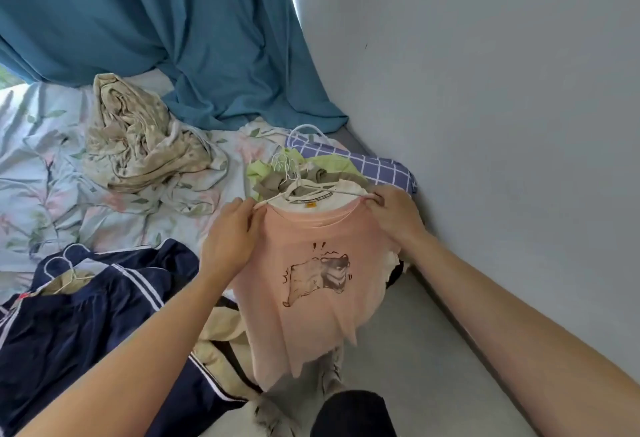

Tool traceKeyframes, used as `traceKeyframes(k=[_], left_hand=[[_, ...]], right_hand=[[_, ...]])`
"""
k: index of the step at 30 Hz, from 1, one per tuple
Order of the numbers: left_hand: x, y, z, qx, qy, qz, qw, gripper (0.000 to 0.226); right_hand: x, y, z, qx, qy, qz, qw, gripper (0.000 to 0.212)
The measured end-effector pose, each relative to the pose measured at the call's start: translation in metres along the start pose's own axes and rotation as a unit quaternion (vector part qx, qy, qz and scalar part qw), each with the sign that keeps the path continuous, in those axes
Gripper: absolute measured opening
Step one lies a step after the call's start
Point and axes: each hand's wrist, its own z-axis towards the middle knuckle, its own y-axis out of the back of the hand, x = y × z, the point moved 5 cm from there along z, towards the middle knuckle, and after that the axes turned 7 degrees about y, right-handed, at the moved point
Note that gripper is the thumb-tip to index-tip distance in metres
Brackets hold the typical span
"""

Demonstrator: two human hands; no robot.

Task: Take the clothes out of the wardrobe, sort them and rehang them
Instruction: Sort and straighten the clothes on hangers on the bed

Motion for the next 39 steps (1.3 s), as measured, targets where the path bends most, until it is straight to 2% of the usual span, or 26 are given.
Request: traceKeyframes(k=[3, 9, 14, 16, 19, 23, 28, 32, 39], left_hand=[[0.012, -0.035, 0.056, -0.007, 0.009, 0.041, 0.999, 0.031], [0.065, -0.141, 0.128, 0.019, 0.014, 0.157, 0.987, 0.008], [0.124, -0.212, 0.158, 0.033, 0.047, 0.207, 0.977, 0.034], [0.142, -0.227, 0.161, 0.041, 0.049, 0.208, 0.976, 0.048], [0.162, -0.24, 0.146, 0.052, 0.061, 0.188, 0.979, 0.052], [0.197, -0.236, 0.103, 0.048, 0.078, 0.165, 0.982, 0.052], [0.266, -0.195, 0.051, 0.027, 0.129, 0.158, 0.979, 0.05], [0.345, -0.141, 0.0, 0.001, 0.153, 0.18, 0.972, 0.051], [0.521, -0.017, -0.097, -0.037, 0.25, 0.199, 0.947, 0.059]], right_hand=[[-0.025, -0.026, 0.07, 0.013, 0.012, 0.011, 1.0, 0.018], [-0.111, -0.13, 0.162, 0.049, 0.024, -0.017, 0.998, 0.023], [-0.154, -0.213, 0.198, 0.075, 0.049, -0.061, 0.994, 0.023], [-0.164, -0.237, 0.197, 0.087, 0.058, -0.104, 0.989, 0.039], [-0.158, -0.262, 0.178, 0.109, 0.109, -0.103, 0.983, 0.056], [-0.115, -0.303, 0.142, 0.165, 0.17, -0.088, 0.967, 0.055], [-0.029, -0.37, 0.112, 0.212, 0.196, -0.049, 0.956, 0.054], [0.055, -0.435, 0.083, 0.243, 0.224, -0.035, 0.943, 0.055], [0.215, -0.577, 0.026, 0.323, 0.259, -0.004, 0.91, 0.058]])
